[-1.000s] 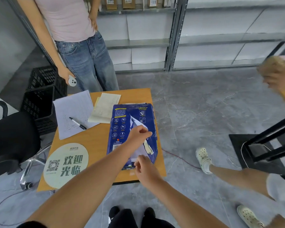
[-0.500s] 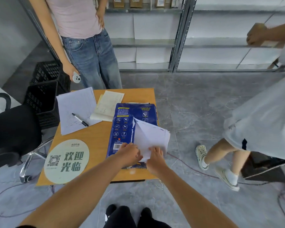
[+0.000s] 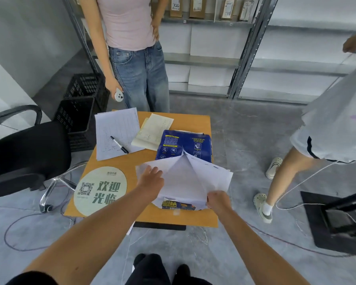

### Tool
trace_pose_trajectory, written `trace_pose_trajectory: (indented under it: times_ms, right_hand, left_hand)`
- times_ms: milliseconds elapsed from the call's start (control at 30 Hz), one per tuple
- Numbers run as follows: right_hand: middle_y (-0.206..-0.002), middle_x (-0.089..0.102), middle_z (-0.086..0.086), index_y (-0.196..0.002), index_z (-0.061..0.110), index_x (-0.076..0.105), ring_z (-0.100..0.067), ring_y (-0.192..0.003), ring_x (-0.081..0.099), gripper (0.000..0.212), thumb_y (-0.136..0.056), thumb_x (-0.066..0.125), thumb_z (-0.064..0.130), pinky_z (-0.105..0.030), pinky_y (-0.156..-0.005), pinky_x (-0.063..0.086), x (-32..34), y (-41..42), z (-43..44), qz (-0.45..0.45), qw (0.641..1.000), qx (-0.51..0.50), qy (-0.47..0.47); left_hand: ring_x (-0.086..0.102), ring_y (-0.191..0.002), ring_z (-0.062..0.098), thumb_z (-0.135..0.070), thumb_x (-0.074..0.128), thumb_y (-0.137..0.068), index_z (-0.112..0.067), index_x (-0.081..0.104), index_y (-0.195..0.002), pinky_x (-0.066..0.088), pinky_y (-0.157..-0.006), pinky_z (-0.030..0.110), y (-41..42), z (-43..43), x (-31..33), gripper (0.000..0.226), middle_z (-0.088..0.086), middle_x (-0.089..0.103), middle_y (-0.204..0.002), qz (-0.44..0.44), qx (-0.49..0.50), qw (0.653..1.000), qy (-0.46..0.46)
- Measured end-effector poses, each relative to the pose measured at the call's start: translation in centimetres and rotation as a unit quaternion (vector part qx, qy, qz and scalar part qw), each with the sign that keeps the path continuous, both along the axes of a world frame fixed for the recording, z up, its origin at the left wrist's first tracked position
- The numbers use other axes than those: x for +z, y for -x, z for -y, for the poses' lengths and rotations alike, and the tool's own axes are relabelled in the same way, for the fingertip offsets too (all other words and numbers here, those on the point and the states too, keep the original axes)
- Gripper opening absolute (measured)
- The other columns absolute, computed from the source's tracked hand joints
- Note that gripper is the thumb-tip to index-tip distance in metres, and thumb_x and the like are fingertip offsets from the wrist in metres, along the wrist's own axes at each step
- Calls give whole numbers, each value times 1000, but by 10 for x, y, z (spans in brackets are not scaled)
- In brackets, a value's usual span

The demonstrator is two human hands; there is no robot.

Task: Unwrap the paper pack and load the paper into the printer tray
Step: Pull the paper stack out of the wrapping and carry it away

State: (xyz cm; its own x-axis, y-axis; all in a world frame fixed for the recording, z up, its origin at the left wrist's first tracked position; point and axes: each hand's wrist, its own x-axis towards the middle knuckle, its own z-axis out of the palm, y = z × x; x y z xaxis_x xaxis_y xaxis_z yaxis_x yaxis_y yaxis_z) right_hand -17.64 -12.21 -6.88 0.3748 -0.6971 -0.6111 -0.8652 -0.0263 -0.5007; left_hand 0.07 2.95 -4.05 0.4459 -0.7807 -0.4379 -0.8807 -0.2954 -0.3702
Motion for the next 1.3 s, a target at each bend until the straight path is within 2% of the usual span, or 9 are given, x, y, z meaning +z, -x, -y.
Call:
trace_pose_trajectory:
  times_ms: [167, 300, 367, 533, 733, 900, 1033, 1167, 1300]
  right_hand:
    - [-90, 75, -24, -81, -3, 71, -37, -80, 71, 27, -84, 48, 12, -43, -73, 59, 2, 0, -5, 64, 993, -97, -19]
    - [-88, 73, -28, -84, -15, 66, -40, -80, 73, 26, -84, 50, 5, -53, -76, 61, 5, 4, -2, 123, 979, -155, -40]
    - [-89, 74, -25, -74, -5, 65, -38, -81, 73, 21, -85, 50, 2, -52, -78, 61, 8, 4, -4, 142, 972, -182, -51]
    - [-84, 76, -19, -68, 7, 67, -33, -73, 74, 25, -86, 50, 1, -46, -74, 63, 8, 3, -6, 145, 962, -225, -45]
    - [-80, 75, -16, -75, 5, 70, -33, -75, 74, 25, -85, 48, 0, -41, -71, 63, 13, 2, -9, 165, 948, -267, -51]
    - [-73, 73, -14, -82, 1, 71, -31, -66, 70, 27, -84, 45, -3, -38, -69, 62, 11, 4, -3, 184, 924, -320, -103]
    - [-76, 73, -15, -80, 2, 68, -30, -67, 70, 17, -83, 52, -3, -41, -68, 63, 9, 0, -5, 190, 918, -331, -111]
    - [-79, 73, -16, -72, 5, 66, -32, -69, 71, 13, -81, 58, 0, -43, -71, 62, 9, -4, -7, 193, 918, -331, -103]
    - [-71, 68, -12, -74, 2, 65, -31, -60, 69, 9, -82, 69, 1, -46, -82, 60, 3, -5, -7, 195, 917, -321, -135]
  left_hand:
    - [49, -119, 27, -16, 53, -89, -11, 56, -124, 38, -101, 38, 8, -31, -15, 36, 6, 50, -127, -61, 121, 985, 109]
    - [58, -112, 26, -13, 45, -93, -11, 59, -121, 40, -102, 32, 16, -45, -22, 32, 4, 57, -123, -108, 186, 958, 188]
    - [60, -106, 25, -16, 45, -94, -11, 59, -119, 44, -96, 33, 22, -50, -25, 29, 3, 59, -120, -131, 235, 937, 222]
    - [57, -89, 24, -13, 50, -91, -6, 67, -114, 50, -76, 33, 20, -49, -29, 30, 12, 61, -115, -256, 424, 812, 310]
    - [54, -82, 30, -1, 53, -85, 7, 56, -112, 46, -58, 32, 31, -37, -20, 28, 19, 57, -102, -314, 513, 716, 355]
    - [52, -82, 25, -2, 50, -87, 0, 57, -113, 36, -51, 25, 37, -32, -24, 28, 20, 61, -114, -329, 567, 645, 392]
    - [53, -78, 27, 0, 51, -85, 7, 62, -106, 51, -61, 40, 41, -27, -19, 24, 30, 58, -115, -314, 565, 652, 398]
    - [50, -79, 26, 2, 47, -87, 1, 54, -113, 34, -45, 21, 40, -25, -16, 27, 22, 62, -113, -320, 573, 636, 407]
    - [62, -94, 39, -2, 43, -91, 5, 59, -114, 49, -60, 36, 34, -23, -18, 29, 26, 64, -112, -309, 606, 609, 408]
